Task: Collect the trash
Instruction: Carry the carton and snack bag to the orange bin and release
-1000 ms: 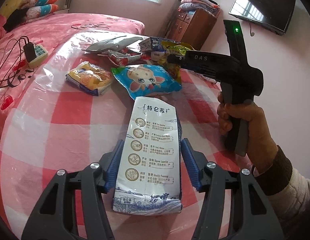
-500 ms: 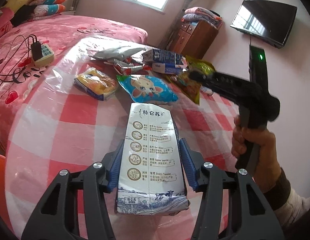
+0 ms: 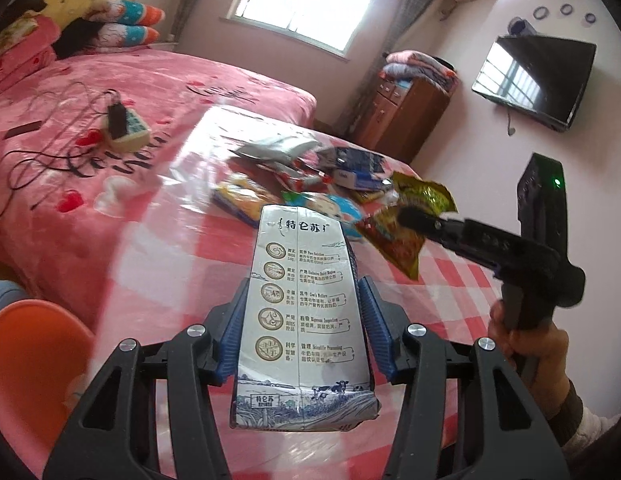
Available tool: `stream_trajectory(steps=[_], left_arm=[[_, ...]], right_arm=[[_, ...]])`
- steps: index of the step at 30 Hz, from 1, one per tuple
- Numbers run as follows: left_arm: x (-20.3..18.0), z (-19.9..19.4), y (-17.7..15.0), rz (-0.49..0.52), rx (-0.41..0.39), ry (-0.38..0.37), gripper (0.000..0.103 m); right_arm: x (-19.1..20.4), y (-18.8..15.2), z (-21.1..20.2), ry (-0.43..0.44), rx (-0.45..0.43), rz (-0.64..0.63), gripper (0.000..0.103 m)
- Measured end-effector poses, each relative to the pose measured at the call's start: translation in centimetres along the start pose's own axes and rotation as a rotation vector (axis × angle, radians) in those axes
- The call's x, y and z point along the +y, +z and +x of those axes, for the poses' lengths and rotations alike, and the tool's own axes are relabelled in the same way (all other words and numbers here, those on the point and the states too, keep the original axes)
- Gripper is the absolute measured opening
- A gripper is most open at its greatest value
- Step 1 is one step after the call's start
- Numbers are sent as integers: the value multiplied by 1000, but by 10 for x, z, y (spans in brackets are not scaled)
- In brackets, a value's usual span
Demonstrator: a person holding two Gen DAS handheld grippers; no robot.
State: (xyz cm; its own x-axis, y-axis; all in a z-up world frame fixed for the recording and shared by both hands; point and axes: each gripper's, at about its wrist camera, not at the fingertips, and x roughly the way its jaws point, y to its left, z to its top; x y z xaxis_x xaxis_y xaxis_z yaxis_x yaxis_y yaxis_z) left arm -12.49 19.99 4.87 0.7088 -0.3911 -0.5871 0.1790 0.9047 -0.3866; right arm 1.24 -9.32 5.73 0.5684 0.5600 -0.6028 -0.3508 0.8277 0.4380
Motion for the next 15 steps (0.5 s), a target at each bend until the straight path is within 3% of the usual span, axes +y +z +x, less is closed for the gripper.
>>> stream_trajectory(steps=[7,15], left_arm=[[40,-41,-6,-56,-49,91,54],[109,-83,-28,-179,-75,249,54]], right_arm=[[70,-16,18,129,84,-93,26],[156,-38,48,242,184,-232,26]])
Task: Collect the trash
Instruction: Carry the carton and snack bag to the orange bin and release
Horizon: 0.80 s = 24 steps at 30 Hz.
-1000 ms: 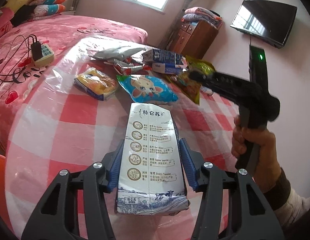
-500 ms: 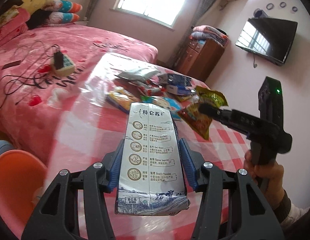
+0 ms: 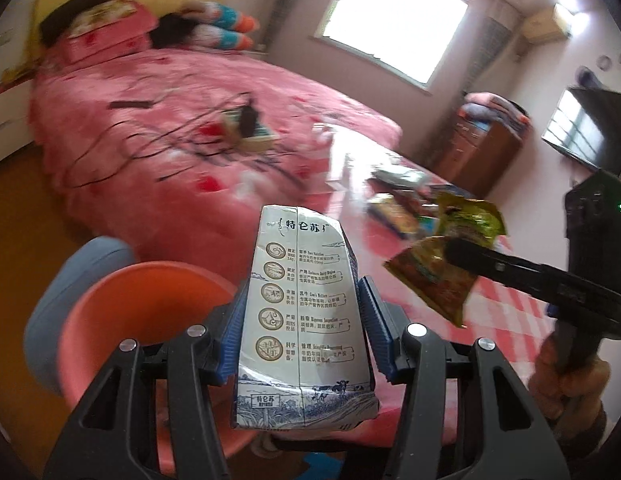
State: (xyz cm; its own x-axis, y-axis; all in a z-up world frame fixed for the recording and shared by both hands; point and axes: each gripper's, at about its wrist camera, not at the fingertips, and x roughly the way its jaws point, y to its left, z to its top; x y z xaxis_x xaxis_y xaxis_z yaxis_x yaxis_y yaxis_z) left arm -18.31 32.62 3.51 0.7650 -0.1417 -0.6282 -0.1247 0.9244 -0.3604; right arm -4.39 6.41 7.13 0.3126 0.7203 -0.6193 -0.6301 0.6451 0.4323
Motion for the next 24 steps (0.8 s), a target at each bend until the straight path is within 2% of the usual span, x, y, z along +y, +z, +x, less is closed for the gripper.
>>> stream_trajectory(steps=[10,13,16,17,20,24], left_arm=[[79,6,-26,-144,39,146,54],[89,10,-33,-165,50,170,55],[99,13,-37,-183,55,226,57],[103,15,-39,-190,60,236,60],[108,15,-43,-187,53,290,70],[104,16,-43,-174,48,316,73]], right_arm=[[63,-12,61,87,136,-112,26],[73,-15,75,108,159,-127,26],[77,-16,89,114,185,-128,30],[77,-17,93,125,191,-124,36],[71,-17,87,124,161,-108,63],[59,-12,69,78,100,-85,73]])
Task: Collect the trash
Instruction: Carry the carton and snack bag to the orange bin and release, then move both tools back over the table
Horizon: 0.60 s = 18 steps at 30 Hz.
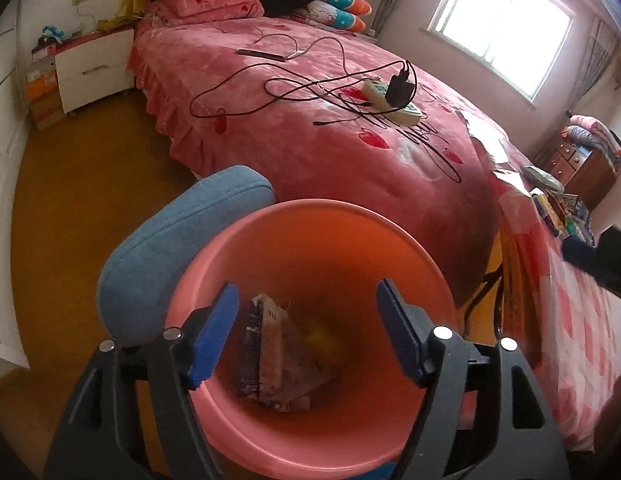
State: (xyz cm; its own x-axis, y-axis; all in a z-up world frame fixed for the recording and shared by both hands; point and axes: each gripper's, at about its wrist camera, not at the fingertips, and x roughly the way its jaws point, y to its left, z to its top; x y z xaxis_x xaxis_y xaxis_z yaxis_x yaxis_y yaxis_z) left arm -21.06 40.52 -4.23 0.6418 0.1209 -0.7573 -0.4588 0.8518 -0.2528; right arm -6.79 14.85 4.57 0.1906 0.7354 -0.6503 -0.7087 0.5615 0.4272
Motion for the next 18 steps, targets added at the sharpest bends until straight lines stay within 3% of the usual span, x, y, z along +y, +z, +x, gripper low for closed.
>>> stream_trajectory(steps=[3,8,18], left_arm=[[-5,-2,4,6,-15,-5,76],[-22,-17,7,56,-83,-27,80],[-75,-35,16,177,-104,-82,80]], right_arm=[[-15,1,-17,-41,-51,37,81],[-40,-6,-44,-114,-111,84,81],[-86,-26,-79,-193,-160,173,81]])
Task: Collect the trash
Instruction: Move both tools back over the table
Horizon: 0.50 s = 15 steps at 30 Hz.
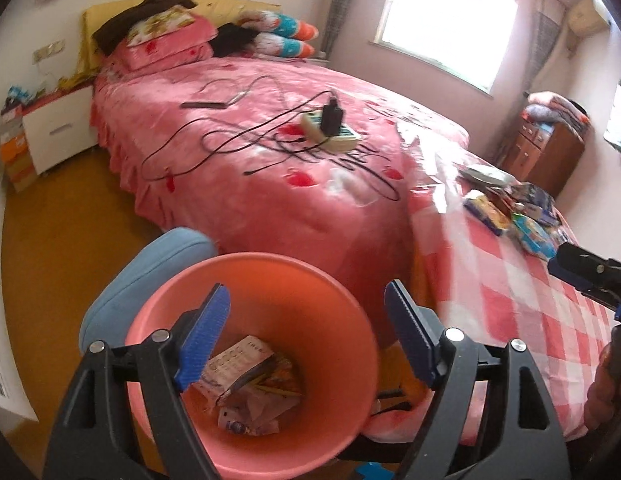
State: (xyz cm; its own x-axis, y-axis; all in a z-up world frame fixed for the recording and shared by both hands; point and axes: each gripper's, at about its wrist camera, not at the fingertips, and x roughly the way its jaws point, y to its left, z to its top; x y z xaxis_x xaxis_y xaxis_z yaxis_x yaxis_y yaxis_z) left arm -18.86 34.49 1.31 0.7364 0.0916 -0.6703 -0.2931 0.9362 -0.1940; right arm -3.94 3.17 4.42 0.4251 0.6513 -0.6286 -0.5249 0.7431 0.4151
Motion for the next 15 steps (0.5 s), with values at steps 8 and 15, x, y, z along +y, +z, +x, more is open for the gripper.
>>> stream_trajectory(steps=[8,15], left_arm=[[-51,-2,15,76,13,-79,80],[-97,1,21,143,23,-146,80]], right_arm=[[-36,-7,-26,-45,-26,42,81],[-67,-5,-52,-85,-67,81,81]])
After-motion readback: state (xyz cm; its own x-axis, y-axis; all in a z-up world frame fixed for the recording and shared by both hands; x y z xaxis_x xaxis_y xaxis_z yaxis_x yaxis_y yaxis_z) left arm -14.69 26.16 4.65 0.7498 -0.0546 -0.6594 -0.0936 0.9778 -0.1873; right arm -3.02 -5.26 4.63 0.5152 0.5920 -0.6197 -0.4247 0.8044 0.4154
